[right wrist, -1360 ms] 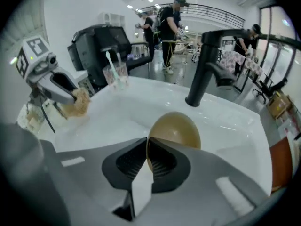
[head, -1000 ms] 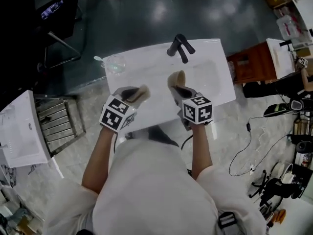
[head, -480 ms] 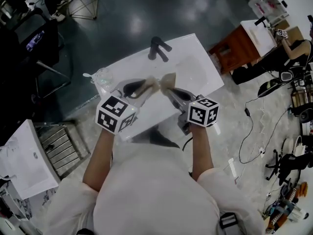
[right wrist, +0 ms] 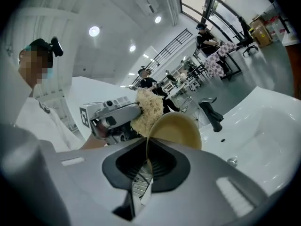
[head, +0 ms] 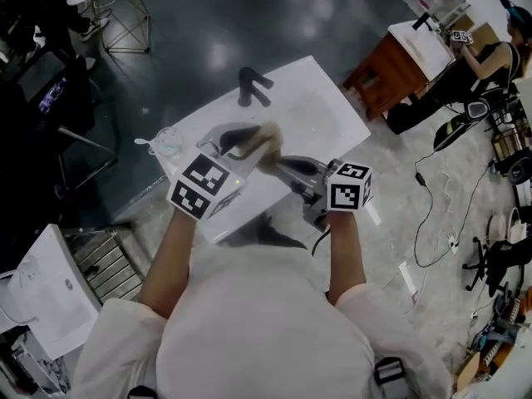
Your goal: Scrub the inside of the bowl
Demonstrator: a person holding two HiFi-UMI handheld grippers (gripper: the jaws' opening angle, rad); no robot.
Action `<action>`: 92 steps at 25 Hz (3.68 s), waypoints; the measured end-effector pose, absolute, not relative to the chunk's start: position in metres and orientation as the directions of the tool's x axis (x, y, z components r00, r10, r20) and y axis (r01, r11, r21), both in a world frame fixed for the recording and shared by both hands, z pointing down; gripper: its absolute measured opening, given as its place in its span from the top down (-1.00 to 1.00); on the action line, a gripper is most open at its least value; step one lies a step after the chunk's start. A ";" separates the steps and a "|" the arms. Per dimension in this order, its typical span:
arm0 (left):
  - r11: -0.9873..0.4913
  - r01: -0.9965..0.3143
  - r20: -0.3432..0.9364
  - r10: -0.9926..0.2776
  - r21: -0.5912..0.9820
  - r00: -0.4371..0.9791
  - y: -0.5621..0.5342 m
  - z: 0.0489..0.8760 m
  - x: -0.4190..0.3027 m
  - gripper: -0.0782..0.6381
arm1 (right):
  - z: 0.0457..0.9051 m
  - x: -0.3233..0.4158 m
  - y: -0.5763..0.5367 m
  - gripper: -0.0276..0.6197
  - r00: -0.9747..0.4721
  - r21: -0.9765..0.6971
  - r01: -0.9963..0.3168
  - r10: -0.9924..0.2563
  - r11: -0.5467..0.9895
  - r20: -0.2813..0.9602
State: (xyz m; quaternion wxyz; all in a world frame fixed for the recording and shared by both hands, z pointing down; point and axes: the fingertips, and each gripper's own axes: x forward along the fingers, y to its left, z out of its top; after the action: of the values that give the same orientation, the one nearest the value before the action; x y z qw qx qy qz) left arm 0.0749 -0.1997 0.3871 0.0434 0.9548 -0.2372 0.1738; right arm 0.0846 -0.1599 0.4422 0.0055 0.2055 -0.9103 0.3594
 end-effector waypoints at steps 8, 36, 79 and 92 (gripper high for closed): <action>-0.884 -0.467 0.359 -0.443 -0.024 0.821 -0.214 0.382 0.072 0.50 | 0.419 0.095 -0.137 0.86 -0.959 -0.619 -0.267 -0.270 0.739 0.092; -0.734 -0.418 0.176 -0.387 0.535 0.905 -0.193 0.433 0.046 0.50 | 0.355 0.107 -0.184 0.86 -0.891 -0.586 -0.242 -0.416 0.773 -0.180; -0.769 -0.443 0.165 -0.416 0.462 0.894 -0.212 0.407 0.045 0.50 | 0.352 0.107 -0.125 0.85 -0.972 -0.448 -0.123 -0.199 0.886 -0.127; -0.785 -0.328 0.127 -0.309 0.526 0.942 -0.172 0.415 0.066 0.50 | 0.356 0.112 -0.180 0.86 -0.890 -0.476 -0.365 -0.450 0.800 -0.074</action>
State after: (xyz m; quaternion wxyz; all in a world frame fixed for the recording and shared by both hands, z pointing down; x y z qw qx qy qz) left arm 0.0661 -0.1723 0.4152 0.2814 0.9445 -0.1688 0.0168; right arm 0.1119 -0.1798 0.3564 -0.0919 0.2159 -0.9442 0.2311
